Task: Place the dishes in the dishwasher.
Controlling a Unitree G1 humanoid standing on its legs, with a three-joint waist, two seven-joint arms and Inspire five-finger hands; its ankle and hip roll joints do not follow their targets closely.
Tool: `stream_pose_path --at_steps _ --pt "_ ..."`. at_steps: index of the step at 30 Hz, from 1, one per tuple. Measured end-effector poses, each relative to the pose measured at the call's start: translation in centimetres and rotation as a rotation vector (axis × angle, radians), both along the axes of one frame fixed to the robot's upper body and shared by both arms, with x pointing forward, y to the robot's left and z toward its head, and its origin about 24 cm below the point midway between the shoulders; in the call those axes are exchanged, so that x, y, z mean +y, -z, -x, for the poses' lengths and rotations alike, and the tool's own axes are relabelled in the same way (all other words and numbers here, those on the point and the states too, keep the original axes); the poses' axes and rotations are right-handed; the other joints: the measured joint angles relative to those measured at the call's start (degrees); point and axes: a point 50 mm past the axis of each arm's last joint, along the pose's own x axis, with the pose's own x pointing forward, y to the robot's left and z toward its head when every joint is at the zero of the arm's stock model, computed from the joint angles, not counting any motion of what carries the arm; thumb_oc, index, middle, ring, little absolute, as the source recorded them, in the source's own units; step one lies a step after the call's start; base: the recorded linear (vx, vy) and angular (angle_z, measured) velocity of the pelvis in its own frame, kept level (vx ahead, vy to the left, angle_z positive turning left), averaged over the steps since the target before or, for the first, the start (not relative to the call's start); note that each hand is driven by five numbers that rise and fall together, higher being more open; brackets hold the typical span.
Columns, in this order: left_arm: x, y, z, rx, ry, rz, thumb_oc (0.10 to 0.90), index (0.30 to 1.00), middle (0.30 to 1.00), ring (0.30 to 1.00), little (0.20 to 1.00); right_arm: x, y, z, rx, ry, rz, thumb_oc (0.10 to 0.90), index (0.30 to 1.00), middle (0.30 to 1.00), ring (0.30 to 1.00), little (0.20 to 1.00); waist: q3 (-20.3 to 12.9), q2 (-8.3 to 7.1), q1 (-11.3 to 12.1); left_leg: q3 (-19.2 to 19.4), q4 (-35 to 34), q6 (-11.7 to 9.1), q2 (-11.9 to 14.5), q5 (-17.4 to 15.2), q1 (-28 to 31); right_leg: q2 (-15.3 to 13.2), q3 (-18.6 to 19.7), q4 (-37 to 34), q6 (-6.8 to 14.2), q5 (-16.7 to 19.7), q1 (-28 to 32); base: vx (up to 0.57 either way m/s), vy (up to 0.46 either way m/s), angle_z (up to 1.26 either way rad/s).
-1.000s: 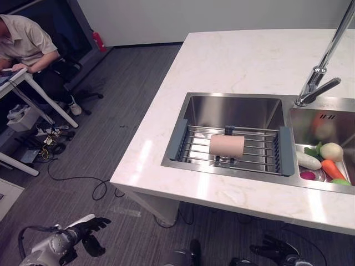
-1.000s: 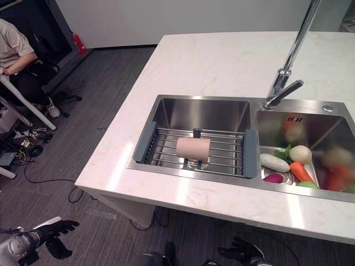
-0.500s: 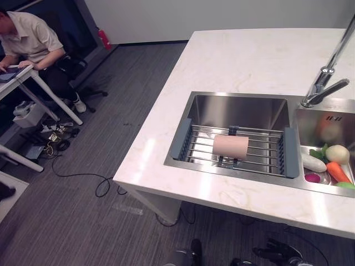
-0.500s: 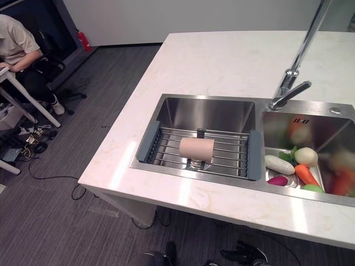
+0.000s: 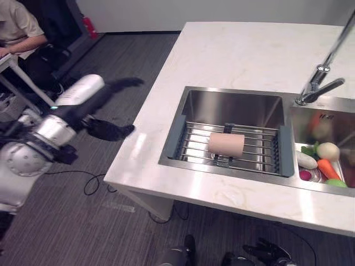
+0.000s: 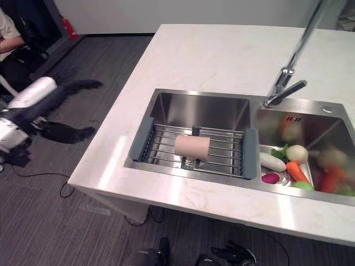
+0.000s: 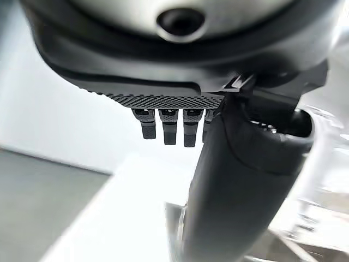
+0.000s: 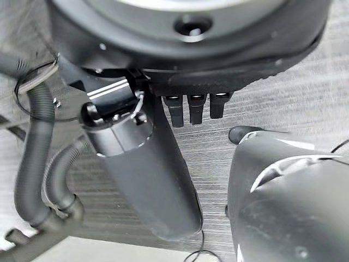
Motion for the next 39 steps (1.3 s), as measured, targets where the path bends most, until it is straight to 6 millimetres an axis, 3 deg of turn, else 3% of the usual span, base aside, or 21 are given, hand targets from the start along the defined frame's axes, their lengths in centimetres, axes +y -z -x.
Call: stream_pose_path --at_steps 3,5,9,20,28,30,34,39 --pt "-0.8 0.8 -0.6 0.075 0.027 -0.014 0.800 0.900 0.900 0.900 0.900 -0.1 0.0 0.0 -0.001 0.006 0.002 0.800 0.900 0.900 0.900 0.900 0.0 -0.07 -1.9 1.2 -0.2 0.0 0.3 -0.1 0.9 0.2 1.2 0.1 0.0 0.0 0.0 -0.01 -0.003 -0.23" --pt "-1.7 1.4 -1.4 0.122 0.042 -0.008 0.800 0.900 0.900 0.900 0.900 -0.5 0.1 0.9 0.023 0.045 0.003 0.800 0.900 0.900 0.900 0.900 0.0 -0.06 -2.3 2.5 -0.8 -0.2 0.6 -0.2 1.9 0.4 2.8 0.3 0.0 0.1 -0.1 -0.01 -0.005 -0.32" --pt "-2.0 1.7 -2.2 0.156 0.031 -0.014 0.800 0.900 0.900 0.900 0.900 -0.8 0.4 2.1 0.065 0.074 0.000 0.800 0.900 0.900 0.900 0.900 0.1 -0.21 -5.2 3.6 -0.8 -0.2 1.0 -0.3 2.5 0.9 4.0 0.1 0.1 0.3 -0.1 -0.01 -0.010 -0.19" --pt "-4.0 2.6 -3.4 0.228 0.066 -0.036 0.800 0.900 0.900 0.900 0.900 -1.1 0.8 5.2 0.107 0.176 -0.035 0.800 0.900 0.900 0.900 0.900 0.1 -0.14 -8.7 6.8 -0.9 -0.9 2.2 -1.2 3.8 2.0 7.2 -0.2 -0.2 0.9 -0.5 0.01 -0.011 -0.17" --pt "-5.4 3.3 -4.3 0.279 0.071 -0.024 0.800 0.900 0.900 0.900 0.900 -1.0 0.7 4.6 0.080 0.174 -0.038 0.800 0.900 0.900 0.900 0.900 -0.2 -0.43 -10.5 9.1 -1.0 -0.4 2.4 -1.4 4.5 2.2 9.5 -0.3 0.2 1.6 -1.2 0.01 -0.005 -0.14" --pt "-5.1 3.8 -4.6 0.322 0.049 -0.022 0.800 0.900 0.900 0.900 0.900 -1.0 0.7 4.6 0.080 0.174 -0.039 0.800 0.900 0.900 0.900 0.900 -0.4 -0.59 -11.6 9.4 -1.0 -0.3 2.4 -1.6 4.6 2.3 10.0 -0.3 0.3 1.7 -1.1 0.02 0.008 -0.11" --pt "-4.9 5.0 -5.1 0.390 0.024 0.021 0.800 0.900 0.900 0.900 0.900 -1.0 0.8 5.0 0.090 0.176 -0.040 0.800 0.900 0.900 0.900 0.900 -0.5 -0.57 -11.6 10.2 -0.9 -0.7 2.6 -2.1 4.8 2.3 10.6 -0.4 0.2 1.9 -1.3 0.01 0.006 -0.09" --pt "-4.6 6.7 -5.3 0.447 -0.005 -0.047 0.800 0.900 0.900 0.900 0.900 -1.0 0.8 4.9 0.088 0.176 -0.041 0.800 0.900 0.900 0.900 0.900 -0.9 -0.42 -12.0 10.9 -0.9 -0.5 2.5 -2.2 4.8 2.3 11.6 -0.5 0.4 2.3 -1.7 0.01 0.014 -0.08"
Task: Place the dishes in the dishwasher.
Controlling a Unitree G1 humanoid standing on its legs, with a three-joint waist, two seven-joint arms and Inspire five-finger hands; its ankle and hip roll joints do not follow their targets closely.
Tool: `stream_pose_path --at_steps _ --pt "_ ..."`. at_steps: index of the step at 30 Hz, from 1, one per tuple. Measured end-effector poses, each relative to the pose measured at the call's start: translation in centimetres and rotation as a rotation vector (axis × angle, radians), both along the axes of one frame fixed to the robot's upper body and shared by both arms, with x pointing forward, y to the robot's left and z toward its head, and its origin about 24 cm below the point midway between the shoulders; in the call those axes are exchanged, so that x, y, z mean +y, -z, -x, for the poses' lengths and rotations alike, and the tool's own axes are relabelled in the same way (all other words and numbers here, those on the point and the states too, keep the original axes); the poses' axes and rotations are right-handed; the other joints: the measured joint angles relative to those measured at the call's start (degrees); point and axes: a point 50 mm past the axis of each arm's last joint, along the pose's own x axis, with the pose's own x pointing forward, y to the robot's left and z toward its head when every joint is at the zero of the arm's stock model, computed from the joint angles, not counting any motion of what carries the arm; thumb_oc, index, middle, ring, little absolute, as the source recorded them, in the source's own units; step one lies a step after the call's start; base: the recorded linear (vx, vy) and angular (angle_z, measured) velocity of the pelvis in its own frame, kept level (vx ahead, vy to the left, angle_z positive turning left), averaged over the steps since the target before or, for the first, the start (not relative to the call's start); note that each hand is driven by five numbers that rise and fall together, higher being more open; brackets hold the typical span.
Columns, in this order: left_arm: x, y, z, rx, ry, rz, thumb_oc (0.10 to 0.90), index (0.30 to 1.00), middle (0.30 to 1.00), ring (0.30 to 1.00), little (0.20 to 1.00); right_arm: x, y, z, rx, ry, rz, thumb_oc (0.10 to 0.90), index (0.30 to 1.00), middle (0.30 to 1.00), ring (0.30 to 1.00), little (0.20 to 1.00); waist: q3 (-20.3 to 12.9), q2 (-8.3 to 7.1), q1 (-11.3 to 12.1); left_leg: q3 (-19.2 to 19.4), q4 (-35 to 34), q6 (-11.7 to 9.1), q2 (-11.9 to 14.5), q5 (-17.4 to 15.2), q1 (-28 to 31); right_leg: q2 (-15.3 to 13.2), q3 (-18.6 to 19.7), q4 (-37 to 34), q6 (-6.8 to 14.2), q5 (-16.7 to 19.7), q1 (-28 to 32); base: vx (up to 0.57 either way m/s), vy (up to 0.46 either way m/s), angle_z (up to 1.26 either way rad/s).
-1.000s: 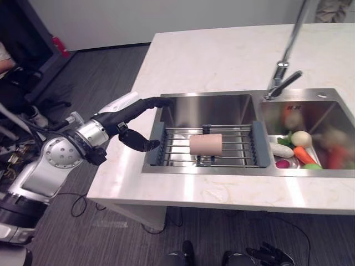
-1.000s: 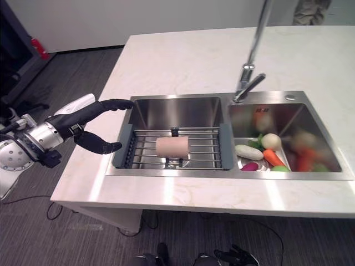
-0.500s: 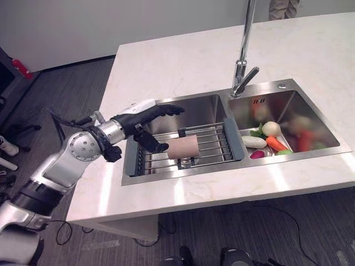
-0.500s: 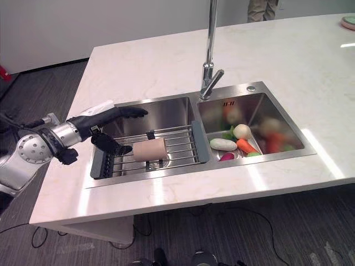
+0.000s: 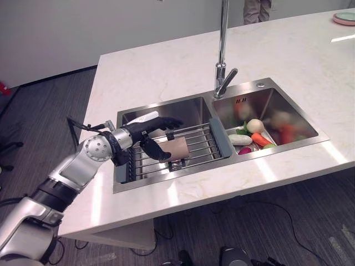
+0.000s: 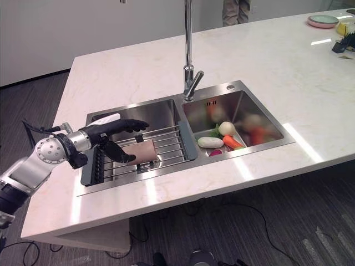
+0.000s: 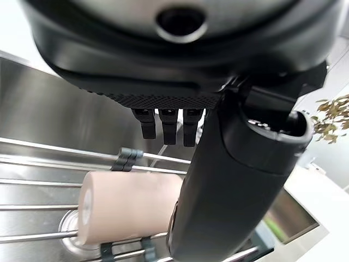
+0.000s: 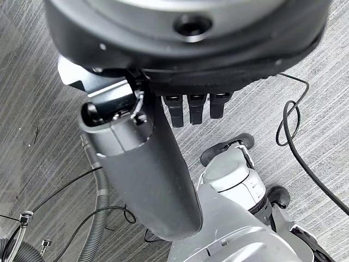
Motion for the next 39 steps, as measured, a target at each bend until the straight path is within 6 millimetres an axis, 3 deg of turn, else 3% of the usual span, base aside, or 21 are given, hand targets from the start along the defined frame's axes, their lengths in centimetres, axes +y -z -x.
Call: stream_pose_path --at_steps 11,25,30,39 --pt "1.9 2.1 -0.5 0.053 -0.080 -0.090 0.800 0.900 0.900 0.900 0.900 0.0 0.1 0.5 0.018 0.013 0.013 0.800 0.900 0.900 0.900 0.900 -0.2 0.09 -1.2 1.2 0.0 0.2 0.0 -0.1 0.0 0.0 1.1 -0.2 0.3 0.7 -0.6 0.00 0.006 -0.05" --pt "2.1 3.9 -1.0 0.065 -0.103 -0.086 0.800 0.900 0.900 0.900 0.900 0.0 -0.1 0.2 -0.012 0.022 0.013 0.800 0.900 0.900 0.900 0.900 -0.4 0.08 -2.3 2.0 -0.1 0.3 -0.1 -0.2 0.0 0.0 2.0 -0.5 0.7 1.0 -0.9 0.01 0.005 -0.02" --pt "2.1 4.0 -1.0 0.072 -0.108 -0.073 0.800 0.900 0.900 0.900 0.900 0.1 -0.1 0.4 -0.008 0.022 0.012 0.800 0.900 0.900 0.900 0.900 -0.6 0.47 -2.6 2.6 -0.7 0.4 -0.1 -0.1 0.0 0.0 2.4 -0.5 0.6 1.2 -1.5 0.03 0.005 -0.07" --pt "2.0 6.2 -0.6 0.153 -0.148 -0.013 0.800 0.900 0.900 0.900 0.900 -0.2 -0.1 0.6 -0.005 0.022 0.020 0.800 0.900 0.900 0.900 0.900 -0.3 2.42 -2.8 3.4 -2.0 0.6 -0.6 0.1 0.8 -0.1 3.4 -0.7 1.3 0.8 -1.6 0.03 0.002 -0.04"
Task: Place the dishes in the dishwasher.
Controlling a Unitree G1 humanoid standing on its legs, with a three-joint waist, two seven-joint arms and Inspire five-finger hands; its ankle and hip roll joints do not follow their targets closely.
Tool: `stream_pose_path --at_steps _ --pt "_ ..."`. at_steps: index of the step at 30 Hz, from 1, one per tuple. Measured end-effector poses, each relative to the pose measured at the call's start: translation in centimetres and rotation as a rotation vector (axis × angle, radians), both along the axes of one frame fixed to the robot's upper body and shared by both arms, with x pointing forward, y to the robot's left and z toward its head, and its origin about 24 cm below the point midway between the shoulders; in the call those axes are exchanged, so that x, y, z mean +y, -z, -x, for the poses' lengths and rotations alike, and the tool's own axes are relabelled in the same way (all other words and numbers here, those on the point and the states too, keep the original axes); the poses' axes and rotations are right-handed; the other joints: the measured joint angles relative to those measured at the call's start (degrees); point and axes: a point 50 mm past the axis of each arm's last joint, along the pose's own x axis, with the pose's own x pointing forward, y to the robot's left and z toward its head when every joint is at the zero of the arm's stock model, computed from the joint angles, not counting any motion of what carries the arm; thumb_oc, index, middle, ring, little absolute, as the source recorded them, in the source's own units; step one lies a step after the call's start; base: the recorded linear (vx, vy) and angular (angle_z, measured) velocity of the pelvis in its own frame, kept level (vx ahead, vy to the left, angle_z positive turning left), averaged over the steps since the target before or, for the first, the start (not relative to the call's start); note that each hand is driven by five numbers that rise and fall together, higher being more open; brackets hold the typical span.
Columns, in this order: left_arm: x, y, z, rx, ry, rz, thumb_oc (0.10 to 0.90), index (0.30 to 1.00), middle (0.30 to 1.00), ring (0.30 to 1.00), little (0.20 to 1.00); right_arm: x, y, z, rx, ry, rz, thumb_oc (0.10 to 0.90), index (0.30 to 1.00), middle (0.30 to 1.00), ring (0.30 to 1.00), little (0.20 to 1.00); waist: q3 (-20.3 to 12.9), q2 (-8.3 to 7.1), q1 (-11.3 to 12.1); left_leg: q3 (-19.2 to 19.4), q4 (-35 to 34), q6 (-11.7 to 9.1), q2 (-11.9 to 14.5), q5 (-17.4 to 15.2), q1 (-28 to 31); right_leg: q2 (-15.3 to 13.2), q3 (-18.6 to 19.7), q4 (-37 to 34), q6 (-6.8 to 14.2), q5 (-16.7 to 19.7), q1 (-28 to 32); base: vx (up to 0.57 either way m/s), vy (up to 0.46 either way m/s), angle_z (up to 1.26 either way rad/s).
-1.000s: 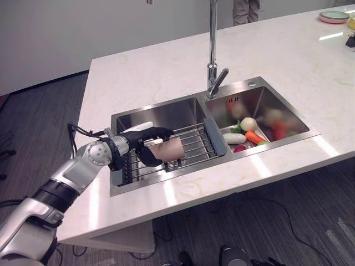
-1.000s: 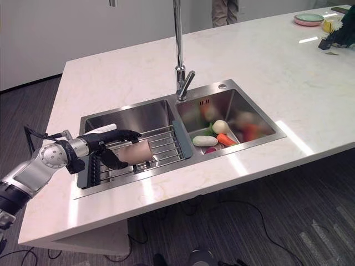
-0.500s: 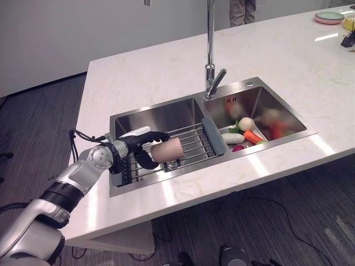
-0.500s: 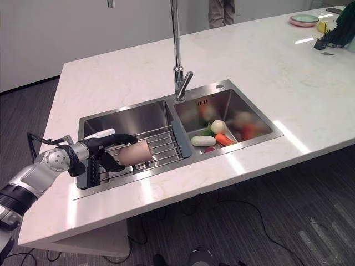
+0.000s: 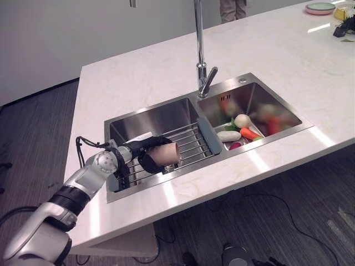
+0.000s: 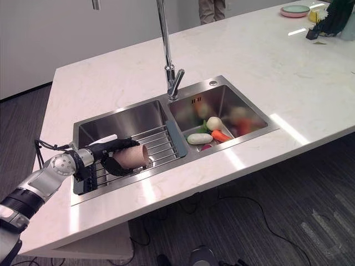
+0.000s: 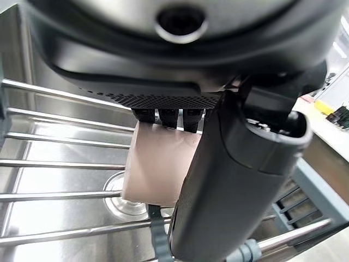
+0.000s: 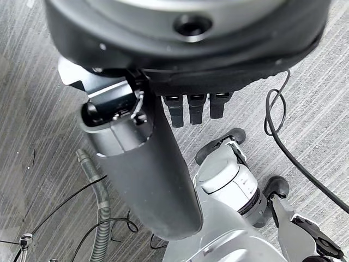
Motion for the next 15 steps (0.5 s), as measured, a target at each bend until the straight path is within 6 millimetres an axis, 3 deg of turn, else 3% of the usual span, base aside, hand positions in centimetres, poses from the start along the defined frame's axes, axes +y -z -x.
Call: stream_pose_path --at_steps 10,15 --pt "0.05 -0.03 -0.03 -0.015 -0.010 0.000 0.800 0.900 0.900 0.900 0.900 -0.53 -0.42 -0.60 -0.038 -0.006 0.015 0.800 0.900 0.900 0.900 0.900 2.1 1.84 -1.4 0.8 -0.8 0.4 -0.3 0.3 0.2 -0.1 0.7 -0.1 0.3 -0.1 -0.7 0.02 0.007 -0.03" --pt "0.15 -0.36 -0.13 -0.037 -0.020 0.009 0.800 0.900 0.900 0.900 0.900 -0.55 -0.41 -0.42 -0.033 -0.006 0.016 0.800 0.900 0.900 0.900 0.900 3.1 2.02 -1.5 1.0 -0.9 0.6 -0.4 0.4 0.2 -0.1 0.8 0.0 0.0 0.0 -0.9 0.00 0.002 -0.01"
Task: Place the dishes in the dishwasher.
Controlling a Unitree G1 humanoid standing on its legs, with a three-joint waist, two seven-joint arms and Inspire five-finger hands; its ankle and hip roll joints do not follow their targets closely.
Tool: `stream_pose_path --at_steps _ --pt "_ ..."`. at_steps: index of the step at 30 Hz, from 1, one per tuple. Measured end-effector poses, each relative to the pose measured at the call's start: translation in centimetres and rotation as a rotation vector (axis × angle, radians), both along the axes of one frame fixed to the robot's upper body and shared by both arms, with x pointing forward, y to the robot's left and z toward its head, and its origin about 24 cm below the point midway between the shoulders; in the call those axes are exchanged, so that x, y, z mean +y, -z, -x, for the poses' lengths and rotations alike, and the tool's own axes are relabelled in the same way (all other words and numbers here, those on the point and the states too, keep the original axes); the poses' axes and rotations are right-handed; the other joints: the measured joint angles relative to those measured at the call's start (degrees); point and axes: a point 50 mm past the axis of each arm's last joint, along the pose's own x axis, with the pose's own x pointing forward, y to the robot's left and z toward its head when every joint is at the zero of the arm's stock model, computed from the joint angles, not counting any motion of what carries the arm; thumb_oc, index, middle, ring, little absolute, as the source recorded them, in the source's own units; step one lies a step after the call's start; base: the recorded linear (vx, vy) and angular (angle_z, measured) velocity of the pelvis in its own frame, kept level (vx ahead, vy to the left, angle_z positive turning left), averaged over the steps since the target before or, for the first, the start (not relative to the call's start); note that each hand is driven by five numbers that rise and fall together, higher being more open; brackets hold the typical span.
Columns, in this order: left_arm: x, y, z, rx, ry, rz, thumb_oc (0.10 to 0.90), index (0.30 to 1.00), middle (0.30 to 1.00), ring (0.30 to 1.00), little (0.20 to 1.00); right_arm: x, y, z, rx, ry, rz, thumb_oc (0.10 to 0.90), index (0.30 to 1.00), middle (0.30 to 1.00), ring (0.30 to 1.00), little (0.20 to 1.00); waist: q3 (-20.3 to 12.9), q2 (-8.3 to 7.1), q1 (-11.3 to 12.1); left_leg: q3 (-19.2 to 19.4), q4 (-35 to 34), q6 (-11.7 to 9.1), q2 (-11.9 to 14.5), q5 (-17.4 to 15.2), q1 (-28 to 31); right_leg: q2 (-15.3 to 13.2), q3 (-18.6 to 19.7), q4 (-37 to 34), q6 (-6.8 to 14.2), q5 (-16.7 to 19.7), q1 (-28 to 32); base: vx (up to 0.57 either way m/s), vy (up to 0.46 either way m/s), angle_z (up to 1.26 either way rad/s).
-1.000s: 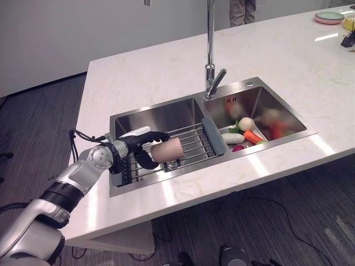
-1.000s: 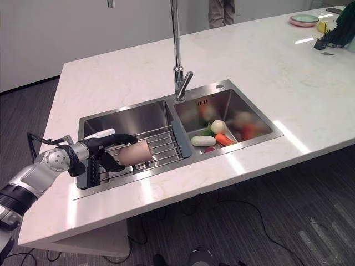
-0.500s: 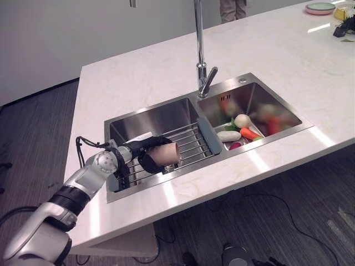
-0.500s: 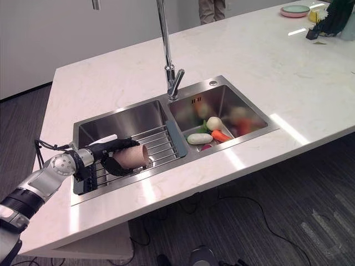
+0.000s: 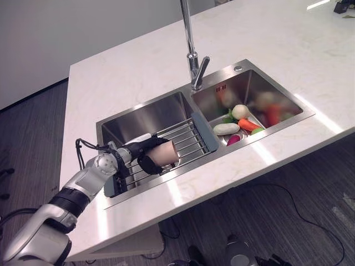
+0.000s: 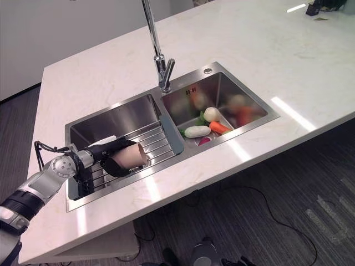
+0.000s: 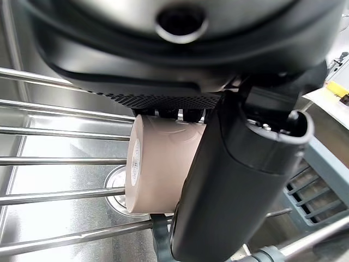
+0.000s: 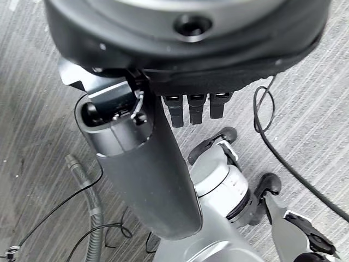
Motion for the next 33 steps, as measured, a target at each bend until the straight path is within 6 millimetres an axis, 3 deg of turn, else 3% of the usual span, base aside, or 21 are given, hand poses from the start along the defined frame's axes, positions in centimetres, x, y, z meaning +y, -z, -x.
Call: stream_pose_path --at_steps 4,5,6,10,23,28,30,33 --pt "0.0 -0.5 -0.2 -0.020 -0.003 0.005 0.800 0.900 0.900 0.900 0.900 -0.5 -0.3 -0.5 -0.026 -0.003 0.010 0.800 0.900 0.900 0.900 0.900 1.7 0.49 0.1 0.1 -0.2 0.0 -0.1 0.0 0.1 0.0 0.1 -0.1 0.5 -0.3 -0.1 0.00 0.008 0.00" --pt "0.0 -0.5 -0.2 -0.020 -0.004 0.005 0.524 0.486 0.486 0.486 0.486 -0.5 -0.4 -0.5 -0.026 -0.004 0.011 0.800 0.900 0.900 0.900 0.900 1.7 0.62 0.0 0.1 -0.2 0.0 -0.2 0.0 0.1 -0.1 0.2 -0.1 0.6 -0.4 -0.2 -0.01 0.026 -0.04" --pt "0.0 -0.5 -0.2 -0.021 -0.005 0.005 0.400 0.300 0.300 0.300 0.300 -0.7 -0.4 -0.5 -0.028 -0.005 0.016 0.800 0.900 0.900 0.900 0.900 2.0 0.79 -0.2 0.1 -0.3 -0.1 -0.2 0.0 0.1 -0.1 0.4 -0.1 0.6 -0.5 -0.3 0.00 0.000 0.00" --pt "0.2 -1.5 -0.5 -0.056 -0.014 0.020 0.400 0.300 0.300 0.300 0.300 -1.1 -0.7 -0.8 -0.042 -0.009 0.031 0.800 0.900 0.900 0.900 0.900 3.0 1.44 -0.1 0.4 -0.7 0.0 -0.6 0.1 0.1 -0.4 0.7 0.1 0.7 -0.4 -0.7 -0.01 0.007 -0.04" --pt "-0.3 -2.3 -0.7 -0.082 0.004 0.015 0.400 0.300 0.300 0.300 0.300 -1.2 -0.9 -1.2 -0.061 -0.015 0.041 0.800 0.900 0.900 0.900 0.900 3.4 0.86 0.2 0.3 -1.6 0.0 -0.7 0.1 1.5 -0.4 0.1 -0.3 0.5 -0.2 1.0 0.00 -0.003 0.01" --pt "-1.0 -3.4 -0.5 -0.196 0.006 0.041 0.400 0.300 0.300 0.300 0.300 -1.2 -0.9 -1.8 -0.072 -0.017 0.040 0.800 0.900 0.900 0.900 0.900 3.6 0.33 0.7 -0.5 -1.6 0.0 -0.7 0.1 1.9 -0.5 -0.7 -0.7 0.5 -0.2 2.1 0.00 -0.020 0.08" --pt "-1.0 -4.4 -0.1 -0.258 0.015 0.043 0.400 0.300 0.300 0.300 0.300 -1.1 -0.9 -2.1 -0.082 -0.020 0.039 0.800 0.900 0.900 0.900 0.900 3.7 0.01 1.2 -0.5 -1.6 0.0 -0.7 0.1 1.9 -0.5 -0.8 -0.7 0.5 -0.2 2.1 0.00 -0.016 0.01" --pt "0.0 -8.5 1.0 -0.475 -0.004 0.081 0.400 0.300 0.300 0.300 0.300 -0.4 -0.8 -2.4 -0.087 -0.027 0.027 0.800 0.900 0.900 0.900 0.900 3.5 -1.01 2.7 -1.4 -1.5 0.0 -0.6 0.2 2.1 -0.5 -1.7 -0.7 0.5 -0.2 3.0 -0.01 -0.055 0.14"
